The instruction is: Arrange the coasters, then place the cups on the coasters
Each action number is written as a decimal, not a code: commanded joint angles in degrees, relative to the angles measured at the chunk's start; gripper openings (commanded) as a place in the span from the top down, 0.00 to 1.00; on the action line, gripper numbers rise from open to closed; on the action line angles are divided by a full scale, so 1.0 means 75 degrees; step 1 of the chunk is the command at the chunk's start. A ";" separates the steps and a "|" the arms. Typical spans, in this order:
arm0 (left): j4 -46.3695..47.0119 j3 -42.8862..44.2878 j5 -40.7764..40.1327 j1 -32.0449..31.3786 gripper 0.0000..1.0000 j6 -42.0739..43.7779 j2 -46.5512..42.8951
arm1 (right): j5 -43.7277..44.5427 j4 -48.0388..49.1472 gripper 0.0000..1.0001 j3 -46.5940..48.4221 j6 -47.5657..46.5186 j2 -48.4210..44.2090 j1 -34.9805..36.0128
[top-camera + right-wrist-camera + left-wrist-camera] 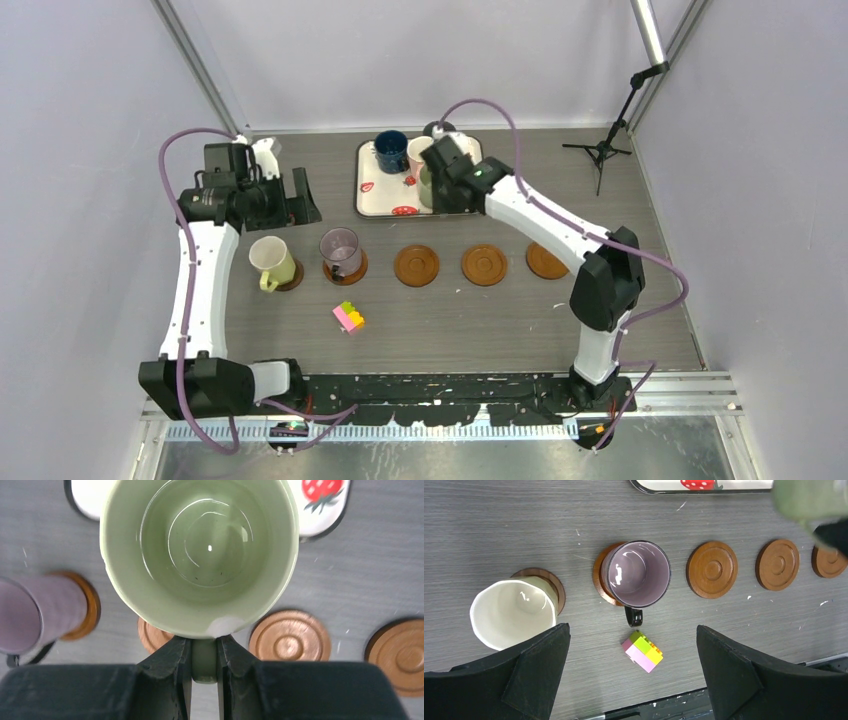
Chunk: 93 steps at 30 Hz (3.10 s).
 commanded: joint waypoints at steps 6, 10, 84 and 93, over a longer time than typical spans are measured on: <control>-0.0054 0.0222 -0.0334 0.0166 0.00 -0.0220 -0.0410 | 0.1217 -0.0118 1.00 -0.0548 0.1334 -0.0936 0.1285; -0.0066 0.0239 -0.0333 0.0197 0.00 -0.0235 -0.0417 | 0.1229 0.0256 1.00 -0.0967 0.1705 -0.0943 0.1514; -0.0429 -0.0111 -0.0663 0.0297 0.00 0.0210 -0.0744 | -0.0129 0.1052 0.51 -0.2324 0.4058 -0.0107 0.2486; -0.0464 -0.0075 -0.0565 0.0292 0.00 0.0305 -0.0702 | -0.0071 0.0853 0.19 -0.2261 0.3416 -0.0329 0.2460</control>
